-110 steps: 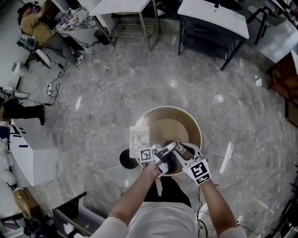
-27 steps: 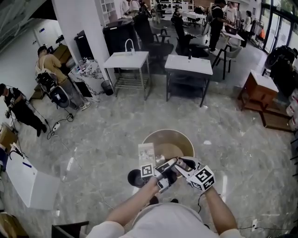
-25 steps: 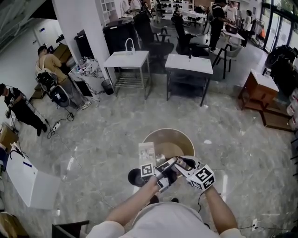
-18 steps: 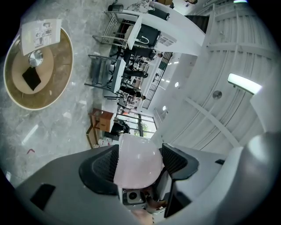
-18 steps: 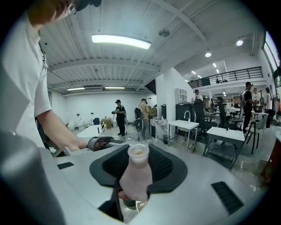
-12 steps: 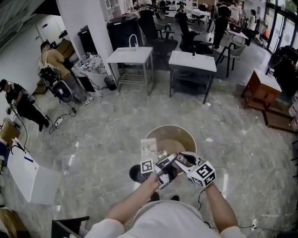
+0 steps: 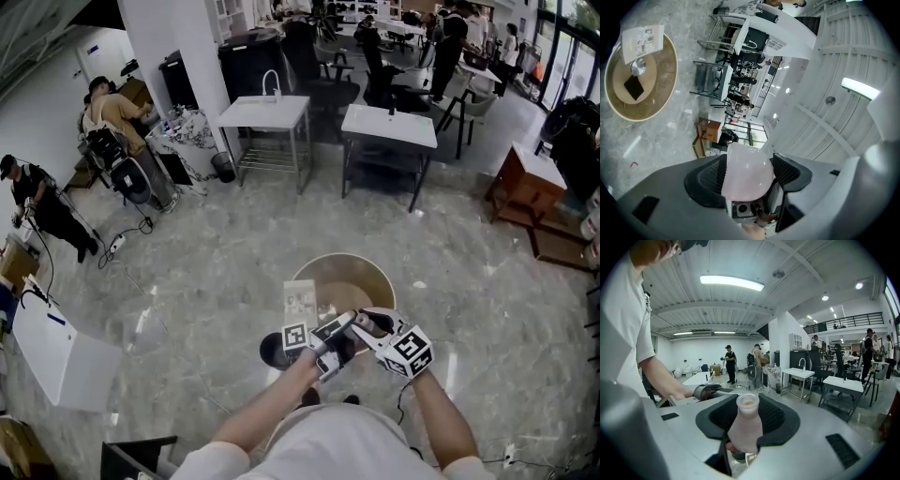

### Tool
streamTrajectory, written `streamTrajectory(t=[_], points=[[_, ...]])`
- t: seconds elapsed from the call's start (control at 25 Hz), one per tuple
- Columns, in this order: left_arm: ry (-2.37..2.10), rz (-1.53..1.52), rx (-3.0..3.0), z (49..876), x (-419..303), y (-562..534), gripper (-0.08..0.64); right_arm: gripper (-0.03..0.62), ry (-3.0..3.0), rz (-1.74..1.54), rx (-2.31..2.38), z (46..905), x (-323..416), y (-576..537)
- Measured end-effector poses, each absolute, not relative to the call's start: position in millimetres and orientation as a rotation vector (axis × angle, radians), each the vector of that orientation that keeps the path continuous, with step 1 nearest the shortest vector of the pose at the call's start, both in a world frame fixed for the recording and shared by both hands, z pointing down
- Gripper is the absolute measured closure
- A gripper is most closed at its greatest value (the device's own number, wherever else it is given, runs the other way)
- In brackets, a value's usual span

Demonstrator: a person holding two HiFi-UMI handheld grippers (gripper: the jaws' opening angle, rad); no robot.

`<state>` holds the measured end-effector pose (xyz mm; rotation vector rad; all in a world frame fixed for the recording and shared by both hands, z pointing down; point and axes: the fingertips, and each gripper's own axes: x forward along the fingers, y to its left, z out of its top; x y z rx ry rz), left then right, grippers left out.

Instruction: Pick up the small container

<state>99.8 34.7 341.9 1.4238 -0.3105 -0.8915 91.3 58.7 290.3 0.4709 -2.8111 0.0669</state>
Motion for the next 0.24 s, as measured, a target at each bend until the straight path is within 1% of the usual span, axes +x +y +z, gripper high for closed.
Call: streamTrajectory(t=[0.24], points=[[-0.305, -0.891, 1.432, 343.8, 98.0, 31.2, 0.240, 0.442, -2.812, 0.057, 0.471, 291.5, 89.4, 55.7]])
